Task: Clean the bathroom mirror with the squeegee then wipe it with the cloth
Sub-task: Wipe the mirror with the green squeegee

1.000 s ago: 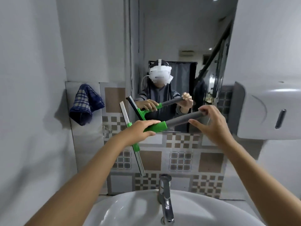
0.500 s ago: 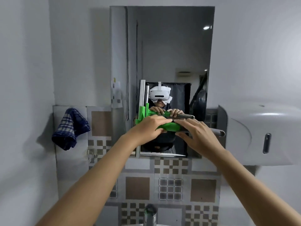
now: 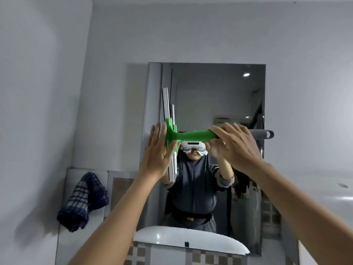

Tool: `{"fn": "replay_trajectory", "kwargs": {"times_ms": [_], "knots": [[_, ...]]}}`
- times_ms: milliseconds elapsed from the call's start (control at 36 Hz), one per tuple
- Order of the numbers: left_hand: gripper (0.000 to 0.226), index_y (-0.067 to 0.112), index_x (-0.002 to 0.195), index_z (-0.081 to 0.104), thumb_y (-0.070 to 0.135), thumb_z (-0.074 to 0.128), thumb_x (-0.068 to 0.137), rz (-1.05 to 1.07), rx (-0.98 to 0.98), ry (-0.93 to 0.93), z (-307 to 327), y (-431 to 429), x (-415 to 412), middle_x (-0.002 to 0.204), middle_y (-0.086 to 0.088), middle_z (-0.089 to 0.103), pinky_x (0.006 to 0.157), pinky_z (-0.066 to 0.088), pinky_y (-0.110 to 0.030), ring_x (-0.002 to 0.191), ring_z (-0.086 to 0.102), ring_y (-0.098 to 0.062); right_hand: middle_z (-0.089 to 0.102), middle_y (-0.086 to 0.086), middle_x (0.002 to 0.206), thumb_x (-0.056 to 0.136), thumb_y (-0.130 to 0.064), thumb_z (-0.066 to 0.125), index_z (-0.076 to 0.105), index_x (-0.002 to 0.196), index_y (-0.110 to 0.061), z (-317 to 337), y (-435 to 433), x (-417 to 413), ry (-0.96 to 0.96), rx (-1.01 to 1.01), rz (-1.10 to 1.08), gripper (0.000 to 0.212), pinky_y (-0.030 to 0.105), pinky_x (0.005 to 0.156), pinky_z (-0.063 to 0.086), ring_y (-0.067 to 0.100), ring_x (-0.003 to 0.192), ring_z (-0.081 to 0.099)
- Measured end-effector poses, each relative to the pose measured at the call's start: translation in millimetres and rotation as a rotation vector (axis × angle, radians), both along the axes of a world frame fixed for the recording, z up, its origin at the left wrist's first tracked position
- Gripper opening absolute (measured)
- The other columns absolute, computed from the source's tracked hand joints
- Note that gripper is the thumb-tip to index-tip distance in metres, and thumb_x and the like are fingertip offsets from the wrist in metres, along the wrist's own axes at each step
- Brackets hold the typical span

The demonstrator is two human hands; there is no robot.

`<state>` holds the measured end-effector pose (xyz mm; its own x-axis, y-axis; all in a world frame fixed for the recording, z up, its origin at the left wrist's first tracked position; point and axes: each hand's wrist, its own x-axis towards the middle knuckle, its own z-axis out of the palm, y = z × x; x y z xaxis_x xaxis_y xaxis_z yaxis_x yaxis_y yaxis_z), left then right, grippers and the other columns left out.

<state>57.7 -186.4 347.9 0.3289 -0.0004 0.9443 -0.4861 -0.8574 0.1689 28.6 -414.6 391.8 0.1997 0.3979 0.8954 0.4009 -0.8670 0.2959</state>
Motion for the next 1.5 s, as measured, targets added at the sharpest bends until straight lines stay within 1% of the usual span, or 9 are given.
{"fn": "replay_trajectory", "kwargs": {"times_ms": [111,167,278,444,889,972,1139,1389,1500], "knots": [[0.076,0.005,0.143,0.016,0.058,0.003,0.090,-0.002,-0.067,0.012,-17.2,18.8,14.0,0.153,-0.012,0.013,0.117,0.013,-0.043,0.143,0.010,-0.027,0.063,0.005,0.099,0.087,-0.033,0.036,0.057,0.120,-0.019,34.1,11.2,4.9,-0.038,-0.010,-0.005,0.041,0.031,0.087,0.031,0.028,0.091,0.055],[0.082,0.005,0.142,0.022,0.063,0.003,0.087,-0.026,-0.117,0.089,-32.5,27.1,23.9,0.153,-0.012,0.019,0.117,0.014,-0.038,0.142,0.015,-0.024,0.061,0.006,0.103,0.091,-0.028,0.043,0.054,0.123,-0.020,48.3,17.3,7.8,-0.026,0.007,-0.007,0.035,0.034,0.092,0.031,0.028,0.098,0.053],[0.079,0.010,0.145,0.013,0.064,0.003,0.088,0.012,-0.093,0.096,-56.7,39.7,48.0,0.155,-0.002,0.006,0.117,0.014,-0.035,0.143,0.002,-0.012,0.059,0.005,0.109,0.093,-0.029,0.047,0.052,0.126,-0.024,69.9,33.8,19.9,0.007,0.061,0.013,0.033,0.034,0.095,0.027,0.026,0.107,0.048],[0.069,0.016,0.146,0.001,0.058,0.010,0.091,0.044,-0.042,0.060,-64.1,42.6,59.0,0.156,-0.002,-0.002,0.116,0.021,-0.037,0.143,-0.002,-0.015,0.060,0.007,0.104,0.094,-0.029,0.046,0.055,0.121,-0.025,85.0,64.8,35.8,-0.039,0.094,0.048,0.029,0.035,0.090,0.026,0.027,0.103,0.048],[0.067,0.021,0.144,-0.013,0.060,0.001,0.091,0.160,0.028,0.039,-71.5,53.2,76.1,0.156,-0.001,-0.009,0.116,0.002,-0.024,0.143,-0.007,-0.012,0.059,0.010,0.112,0.095,-0.029,0.041,0.051,0.126,-0.027,104.4,90.6,48.5,-0.021,0.090,0.031,0.033,0.038,0.093,0.027,0.029,0.111,0.046],[0.064,0.025,0.143,-0.017,0.059,0.003,0.092,0.125,0.005,0.055,-71.2,53.0,81.0,0.156,-0.002,-0.007,0.117,0.012,-0.035,0.143,-0.004,-0.015,0.059,0.010,0.113,0.095,-0.029,0.040,0.051,0.126,-0.027,109.6,90.7,46.1,-0.019,0.069,0.009,0.033,0.038,0.093,0.027,0.029,0.111,0.046],[0.062,0.004,0.143,0.015,0.037,0.031,0.094,0.158,0.040,0.010,-64.3,47.3,62.4,0.154,-0.011,0.013,0.114,-0.002,-0.025,0.142,0.004,-0.017,0.058,0.010,0.115,0.096,-0.029,0.037,0.052,0.124,-0.027,120.5,92.9,36.6,-0.024,0.028,-0.037,0.032,0.038,0.094,0.027,0.028,0.112,0.046],[0.063,0.003,0.143,0.015,0.042,0.028,0.094,0.180,0.050,0.024,-61.9,49.2,61.8,0.153,-0.013,0.015,0.114,0.000,-0.028,0.141,0.004,-0.017,0.059,0.011,0.114,0.095,-0.027,0.037,0.052,0.122,-0.026,121.2,89.0,28.4,-0.015,0.040,-0.069,0.032,0.040,0.093,0.028,0.029,0.111,0.047],[0.074,0.002,0.143,0.016,0.055,0.009,0.091,0.171,0.049,0.023,-61.6,48.2,60.2,0.153,-0.015,0.015,0.115,0.005,-0.034,0.142,0.009,-0.024,0.060,0.012,0.110,0.096,-0.026,0.038,0.052,0.122,-0.025,116.1,67.0,24.6,-0.009,0.098,-0.077,0.030,0.041,0.093,0.029,0.030,0.110,0.049]]}}
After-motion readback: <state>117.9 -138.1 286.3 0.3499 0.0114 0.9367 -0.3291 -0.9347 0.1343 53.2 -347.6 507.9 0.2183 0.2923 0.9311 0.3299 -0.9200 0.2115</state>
